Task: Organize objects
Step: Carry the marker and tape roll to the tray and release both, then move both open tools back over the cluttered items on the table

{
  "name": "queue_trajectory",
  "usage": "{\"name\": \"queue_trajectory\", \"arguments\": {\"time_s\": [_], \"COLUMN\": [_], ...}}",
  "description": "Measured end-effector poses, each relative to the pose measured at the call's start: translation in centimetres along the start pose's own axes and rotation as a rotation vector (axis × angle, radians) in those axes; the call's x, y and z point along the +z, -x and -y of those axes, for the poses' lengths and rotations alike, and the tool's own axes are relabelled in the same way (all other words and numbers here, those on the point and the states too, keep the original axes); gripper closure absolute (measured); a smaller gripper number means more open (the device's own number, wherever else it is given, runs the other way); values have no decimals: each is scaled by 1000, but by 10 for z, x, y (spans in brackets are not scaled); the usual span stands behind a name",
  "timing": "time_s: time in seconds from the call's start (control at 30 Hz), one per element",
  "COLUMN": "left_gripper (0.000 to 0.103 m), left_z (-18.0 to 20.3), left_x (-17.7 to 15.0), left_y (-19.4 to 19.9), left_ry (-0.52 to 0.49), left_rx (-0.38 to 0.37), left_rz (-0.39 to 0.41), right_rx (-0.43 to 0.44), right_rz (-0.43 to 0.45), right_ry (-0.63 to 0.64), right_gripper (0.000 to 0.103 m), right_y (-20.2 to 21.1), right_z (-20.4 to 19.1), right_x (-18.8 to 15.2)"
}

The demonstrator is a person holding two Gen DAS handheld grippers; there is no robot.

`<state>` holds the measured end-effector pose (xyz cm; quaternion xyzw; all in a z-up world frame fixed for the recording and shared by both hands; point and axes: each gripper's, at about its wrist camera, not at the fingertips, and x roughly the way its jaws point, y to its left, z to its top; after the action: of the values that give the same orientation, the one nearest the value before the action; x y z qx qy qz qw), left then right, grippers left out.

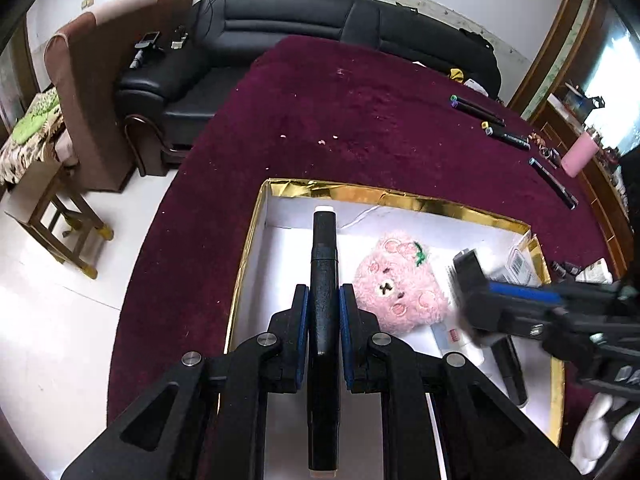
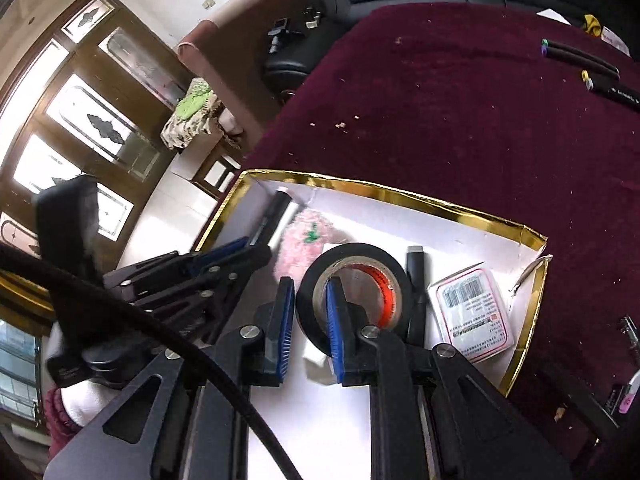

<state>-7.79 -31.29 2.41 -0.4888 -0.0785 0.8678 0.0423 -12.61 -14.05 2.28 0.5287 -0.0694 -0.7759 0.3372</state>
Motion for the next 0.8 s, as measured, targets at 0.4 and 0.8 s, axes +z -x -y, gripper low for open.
{"name": "queue_trajectory", "arguments": {"time_s": [0.4,0.8], "left_gripper": [87,67], "left_z": [-6,56], "left_x": [6,-20], "left_y": [14,96], "left_ry": [42,16], "left_rx": [-22,-154], "left_rz": [14,133], "right_rx": [0,-97], "right_rz": [53,376], "right_ry": [-36,82], "right_gripper": [68,49], "right_y": [15,169], "right_z": [2,-12], "right_x": [-4,-59]}}
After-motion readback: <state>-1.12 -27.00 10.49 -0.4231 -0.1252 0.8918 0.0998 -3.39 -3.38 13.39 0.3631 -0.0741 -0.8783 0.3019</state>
